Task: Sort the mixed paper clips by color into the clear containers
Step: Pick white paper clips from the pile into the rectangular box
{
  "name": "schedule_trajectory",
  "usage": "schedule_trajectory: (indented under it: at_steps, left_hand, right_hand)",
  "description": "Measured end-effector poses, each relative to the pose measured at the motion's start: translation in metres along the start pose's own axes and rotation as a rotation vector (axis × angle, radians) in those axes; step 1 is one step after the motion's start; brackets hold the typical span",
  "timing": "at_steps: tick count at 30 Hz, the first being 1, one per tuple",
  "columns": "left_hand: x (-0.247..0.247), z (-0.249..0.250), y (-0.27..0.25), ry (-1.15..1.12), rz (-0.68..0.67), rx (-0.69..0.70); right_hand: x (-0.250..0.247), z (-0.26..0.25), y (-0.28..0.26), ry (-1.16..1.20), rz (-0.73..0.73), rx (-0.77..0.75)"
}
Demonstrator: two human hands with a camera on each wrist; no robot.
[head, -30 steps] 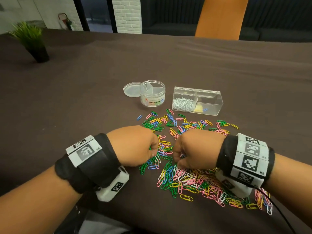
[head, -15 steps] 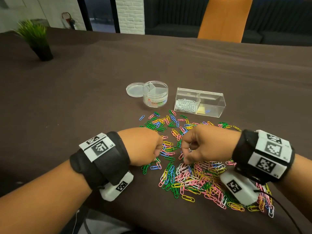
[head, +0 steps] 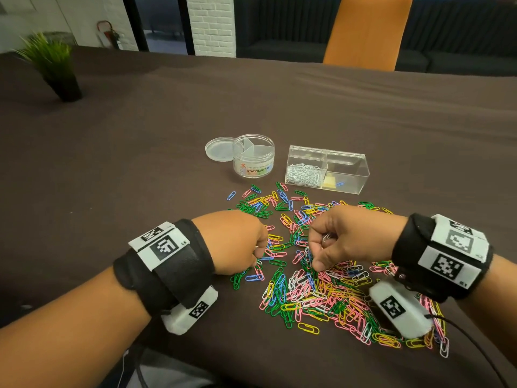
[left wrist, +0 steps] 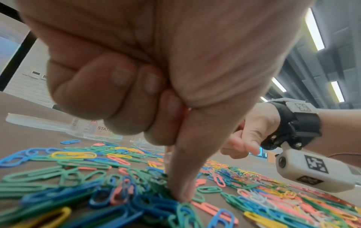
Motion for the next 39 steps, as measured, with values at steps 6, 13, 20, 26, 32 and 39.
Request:
schedule_trajectory:
  at_steps: [6, 13, 20, 26, 32, 39]
  left_hand:
    - [-0.005, -0.007, -0.005, -0.055, 0.030, 0.015]
    - [-0.011, -0.019, -0.006, -0.372, -0.061, -0.003]
    - [-0.009, -0.021, -0.008, -0.799, -0.204, 0.060]
    - [-0.004, -0.020, -0.001, -1.122, -0.226, -0.002]
    - [0.001, -0.030, 0.003, -1.498, -0.319, -0.107]
    - [-0.018, -0.042, 0.052, -1.838, -0.324, -0.289]
  right_hand:
    - [-0.022, 0.009, -0.005, -0.121, 0.107, 0.044]
    - [0.006, -0.003, 0.009, -0.339, -0.002, 0.014]
    - [-0.007, -0.014, 0.017, -0.207, 0.142, -0.042]
    - [-0.022, -0.034, 0.023, 0.148, 0.278, -0.165]
    - [-0.036, -0.009, 0.020, 0.759, 0.433, -0.117]
    - [-0.113, 0.058, 0.019, 1.056, 0.872, 0.071]
Point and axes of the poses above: each hand's wrist, its own y-axis towards the middle knuckle, its own x-axis out of the palm, z = x × y, the point moved 9 cm from there along y, towards the middle knuckle, and after that the axes turned 10 degrees about -x, right-handed, at the moved point
